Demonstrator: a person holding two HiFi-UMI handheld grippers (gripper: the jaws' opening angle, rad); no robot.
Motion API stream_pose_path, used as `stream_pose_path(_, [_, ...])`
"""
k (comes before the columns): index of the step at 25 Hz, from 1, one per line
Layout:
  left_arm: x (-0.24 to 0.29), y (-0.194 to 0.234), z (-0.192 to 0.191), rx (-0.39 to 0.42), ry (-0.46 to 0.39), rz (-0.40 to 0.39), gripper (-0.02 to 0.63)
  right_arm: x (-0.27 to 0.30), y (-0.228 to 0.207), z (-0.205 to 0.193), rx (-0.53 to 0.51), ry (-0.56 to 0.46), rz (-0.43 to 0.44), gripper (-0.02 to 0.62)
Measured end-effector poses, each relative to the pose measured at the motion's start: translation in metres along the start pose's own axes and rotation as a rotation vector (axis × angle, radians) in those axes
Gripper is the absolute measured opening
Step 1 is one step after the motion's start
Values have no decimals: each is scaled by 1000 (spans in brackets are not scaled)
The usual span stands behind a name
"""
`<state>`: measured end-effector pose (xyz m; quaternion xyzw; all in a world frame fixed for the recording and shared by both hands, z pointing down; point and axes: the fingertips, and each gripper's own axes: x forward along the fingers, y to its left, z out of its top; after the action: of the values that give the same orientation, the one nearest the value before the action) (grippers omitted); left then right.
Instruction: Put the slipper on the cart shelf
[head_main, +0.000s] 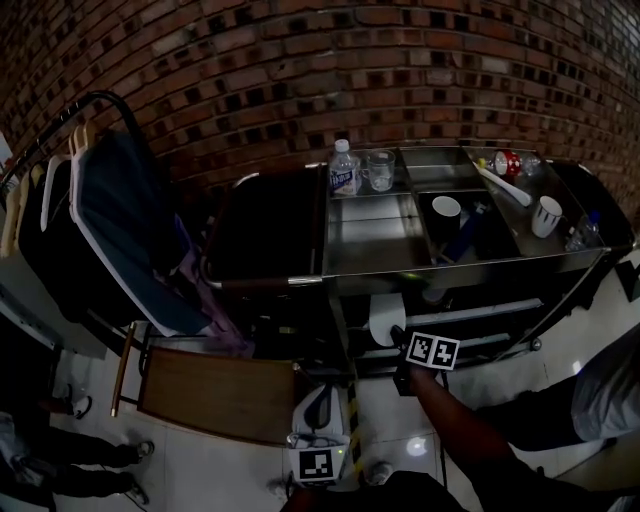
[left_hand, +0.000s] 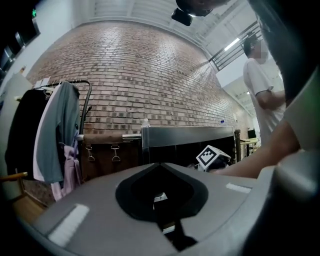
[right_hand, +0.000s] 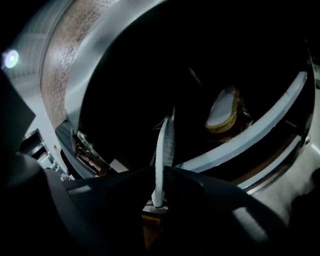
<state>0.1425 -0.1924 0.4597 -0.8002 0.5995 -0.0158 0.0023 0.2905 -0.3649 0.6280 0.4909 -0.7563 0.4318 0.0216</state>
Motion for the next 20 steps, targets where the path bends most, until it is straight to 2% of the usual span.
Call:
stream_pose_path(13, [-4, 7, -6, 3, 28, 13, 15, 55, -20, 18, 156, 20, -2, 41])
stream_pose_path(20, [-7, 12, -11, 17, 36, 22, 15, 67, -30, 23, 142, 9, -59, 61])
